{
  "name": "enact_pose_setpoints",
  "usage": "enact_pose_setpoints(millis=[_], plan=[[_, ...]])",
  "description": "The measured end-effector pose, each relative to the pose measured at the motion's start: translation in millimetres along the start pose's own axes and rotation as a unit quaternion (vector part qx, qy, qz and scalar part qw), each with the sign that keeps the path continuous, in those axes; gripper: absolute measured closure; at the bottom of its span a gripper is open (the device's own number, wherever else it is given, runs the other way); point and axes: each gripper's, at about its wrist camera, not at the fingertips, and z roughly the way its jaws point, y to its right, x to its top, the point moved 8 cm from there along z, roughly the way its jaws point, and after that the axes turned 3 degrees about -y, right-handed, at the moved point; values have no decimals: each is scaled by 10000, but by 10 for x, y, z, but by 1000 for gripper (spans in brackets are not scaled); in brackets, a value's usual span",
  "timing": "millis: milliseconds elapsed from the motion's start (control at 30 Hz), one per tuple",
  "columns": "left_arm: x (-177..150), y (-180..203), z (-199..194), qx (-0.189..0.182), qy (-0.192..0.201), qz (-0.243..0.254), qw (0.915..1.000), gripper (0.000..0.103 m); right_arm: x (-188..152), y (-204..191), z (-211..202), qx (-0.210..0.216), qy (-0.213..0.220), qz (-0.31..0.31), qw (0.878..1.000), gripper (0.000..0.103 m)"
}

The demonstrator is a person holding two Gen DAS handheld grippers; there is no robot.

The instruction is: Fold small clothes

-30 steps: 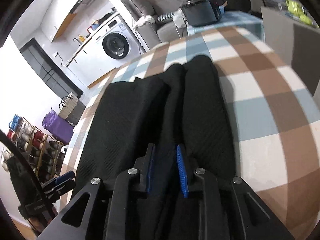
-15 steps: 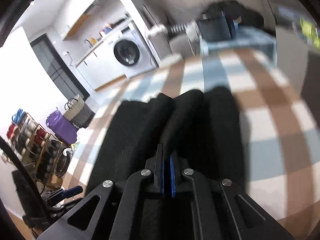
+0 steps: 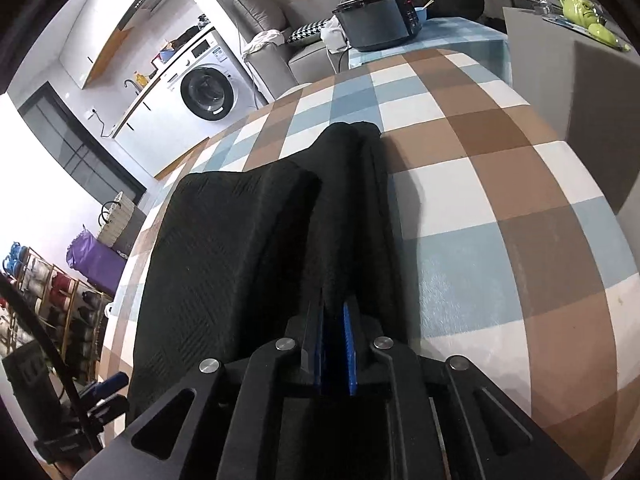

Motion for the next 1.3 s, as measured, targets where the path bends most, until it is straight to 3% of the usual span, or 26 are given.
enact_pose_setpoints(millis=[100,167,267,367,433,500,633,800,933,1100,1167,1300], plan=[[23,-5,-20,8,37,-5,10000,38,103,-111,-35,76,217,-166,9996,98],[36,2,-48,-1,62,5,10000,38,194,-284,-272,293,606,-405,9969,99],[58,12,-61,-4,91,38,10000,38,283,-346,-511,248,957,-521,9937,99],[59,21,-12,-19,45,18,10000,38,254,-183,-346,-12,660,-421,9969,99],[47,42,31,-35,-15,32,10000,38,177,7,-118,17,198,-25,9998,98],[27,74,32,-40,-24,97,9999,38,64,116,-35,334,-115,374,9987,97],[6,82,46,-23,-40,131,9999,38,-262,61,-293,1068,-200,402,9933,91],[-2,122,108,-55,-107,165,9998,38,-879,52,-649,1344,-307,623,9885,90],[-17,178,175,-52,-167,263,9995,38,-1163,62,-771,737,-340,311,9962,90],[-7,194,123,-63,-116,294,9995,38,-955,-56,-1081,1123,187,195,9933,86],[-6,183,81,-88,-66,251,9996,38,-823,-146,-1107,1199,352,80,9921,75],[-17,141,14,-44,-9,193,9998,38,-607,-328,-746,1303,136,90,9913,72]])
